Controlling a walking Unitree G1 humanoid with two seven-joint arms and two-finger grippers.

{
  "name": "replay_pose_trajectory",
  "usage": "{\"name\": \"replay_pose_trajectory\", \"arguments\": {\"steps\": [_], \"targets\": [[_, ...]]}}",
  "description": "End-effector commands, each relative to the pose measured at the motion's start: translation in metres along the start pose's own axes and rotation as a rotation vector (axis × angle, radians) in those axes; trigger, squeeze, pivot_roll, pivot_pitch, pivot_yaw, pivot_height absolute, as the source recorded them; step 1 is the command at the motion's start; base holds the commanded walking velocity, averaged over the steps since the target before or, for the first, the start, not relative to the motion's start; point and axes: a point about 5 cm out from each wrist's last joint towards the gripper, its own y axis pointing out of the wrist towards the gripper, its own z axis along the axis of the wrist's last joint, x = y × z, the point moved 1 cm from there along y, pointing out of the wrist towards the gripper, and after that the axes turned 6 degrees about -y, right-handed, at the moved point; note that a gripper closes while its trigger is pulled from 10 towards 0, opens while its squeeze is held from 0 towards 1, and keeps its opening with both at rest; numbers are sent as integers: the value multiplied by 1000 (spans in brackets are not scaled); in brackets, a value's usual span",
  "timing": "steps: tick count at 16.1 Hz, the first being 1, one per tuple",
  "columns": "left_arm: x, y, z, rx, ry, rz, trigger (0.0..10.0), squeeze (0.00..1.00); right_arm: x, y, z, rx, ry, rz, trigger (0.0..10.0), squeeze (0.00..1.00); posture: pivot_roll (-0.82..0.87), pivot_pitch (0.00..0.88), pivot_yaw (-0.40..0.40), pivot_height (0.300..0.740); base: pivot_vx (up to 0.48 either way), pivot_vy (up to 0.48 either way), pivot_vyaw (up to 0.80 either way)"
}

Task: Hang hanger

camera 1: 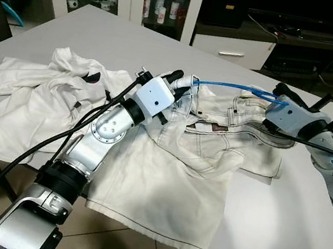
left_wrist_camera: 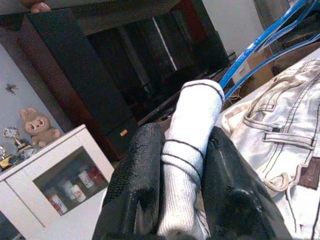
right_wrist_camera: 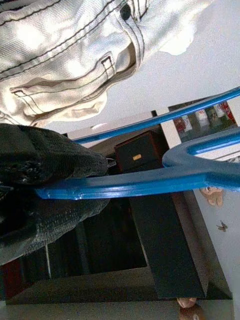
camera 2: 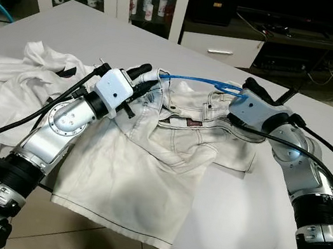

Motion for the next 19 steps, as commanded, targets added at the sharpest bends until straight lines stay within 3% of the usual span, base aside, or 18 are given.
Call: {"name": "replay_pose_trajectory", "arguments": {"steps": [1, 5, 6, 9, 10, 16, 19], "targets": [[-24, -6, -2, -9, -34, 113, 10000, 0, 14, -16, -29, -121, 43, -45, 10000, 0, 45, 0, -41, 723, 0, 0, 0], [-23, -7, -3, -1, -68, 103, 10000, 0, 14, -19, -30, -114, 55, -42, 10000, 0, 44, 0, -38, 723, 0, 0, 0], [-22, -9, 0, 30, -71, 81, 10000, 1000, 14, -19, -30, -110, 53, -39, 10000, 0, 45, 0, -38, 723, 0, 0, 0], [-17, -8, 3, 32, -66, 28, 10000, 1000, 15, -17, -26, -91, 47, -32, 10000, 0, 46, 0, -38, 723, 0, 0, 0], [-13, -7, 1, 17, -56, -7, 10000, 0, 15, -16, -24, -87, 45, -31, 10000, 0, 48, 0, -38, 723, 0, 0, 0], [-8, -12, -7, -26, -44, -58, 10000, 0, 18, -17, -25, -85, 55, -43, 10000, 0, 51, 0, -37, 723, 0, 0, 0], [-4, -12, -9, -36, -48, -76, 10000, 0, 24, -27, -27, -28, 100, 9, 10000, 0, 50, 0, -31, 723, 0, 0, 0]]}}
